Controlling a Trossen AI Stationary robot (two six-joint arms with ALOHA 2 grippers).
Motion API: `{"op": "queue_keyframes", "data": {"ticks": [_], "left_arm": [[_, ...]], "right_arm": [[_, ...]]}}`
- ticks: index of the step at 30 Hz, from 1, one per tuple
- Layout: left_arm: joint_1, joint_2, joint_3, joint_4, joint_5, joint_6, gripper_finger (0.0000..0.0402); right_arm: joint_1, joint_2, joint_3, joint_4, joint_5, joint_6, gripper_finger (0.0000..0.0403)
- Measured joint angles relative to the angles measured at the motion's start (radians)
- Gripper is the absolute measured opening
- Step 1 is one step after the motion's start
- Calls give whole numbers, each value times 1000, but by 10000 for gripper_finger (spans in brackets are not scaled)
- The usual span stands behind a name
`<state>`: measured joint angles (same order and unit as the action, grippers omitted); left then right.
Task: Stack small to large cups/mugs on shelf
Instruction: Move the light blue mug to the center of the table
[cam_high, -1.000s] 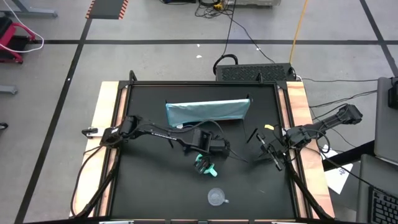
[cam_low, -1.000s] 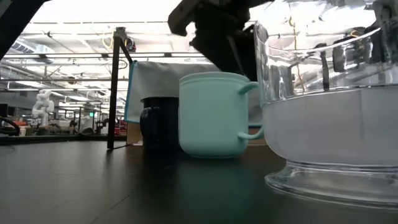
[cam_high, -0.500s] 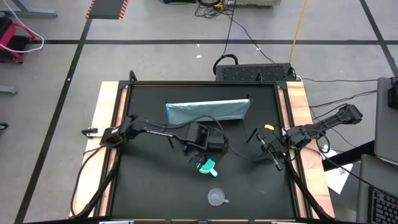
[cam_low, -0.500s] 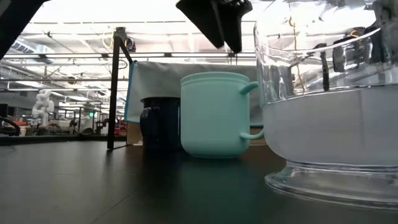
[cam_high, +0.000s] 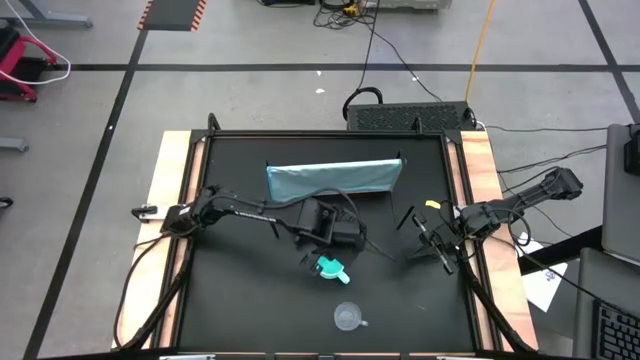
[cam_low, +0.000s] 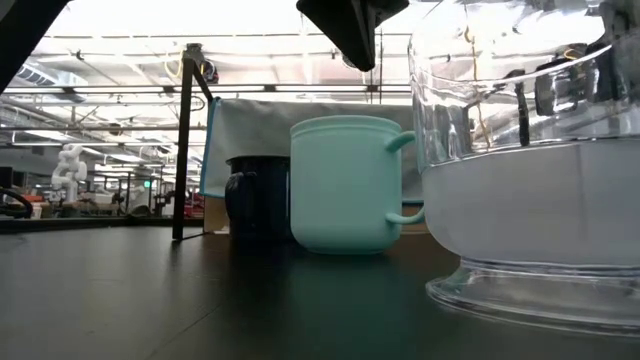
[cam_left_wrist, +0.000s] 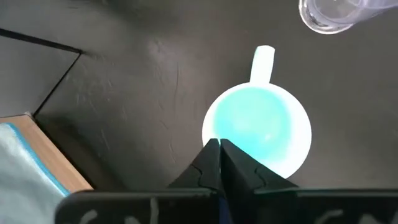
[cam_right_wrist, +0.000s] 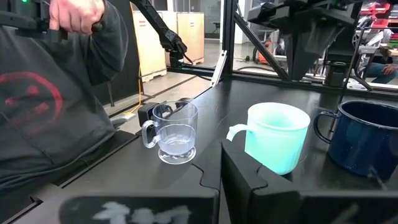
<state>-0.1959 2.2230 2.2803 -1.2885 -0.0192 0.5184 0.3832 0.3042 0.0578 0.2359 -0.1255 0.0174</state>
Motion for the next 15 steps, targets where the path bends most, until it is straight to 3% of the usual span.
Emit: {"op": "queue_keyframes", "data": {"ticks": [15], "left_arm": [[-8,-11,-2,-21,10,49,2]], "right_arm": [[0,0,0,1,0,1,0]]}}
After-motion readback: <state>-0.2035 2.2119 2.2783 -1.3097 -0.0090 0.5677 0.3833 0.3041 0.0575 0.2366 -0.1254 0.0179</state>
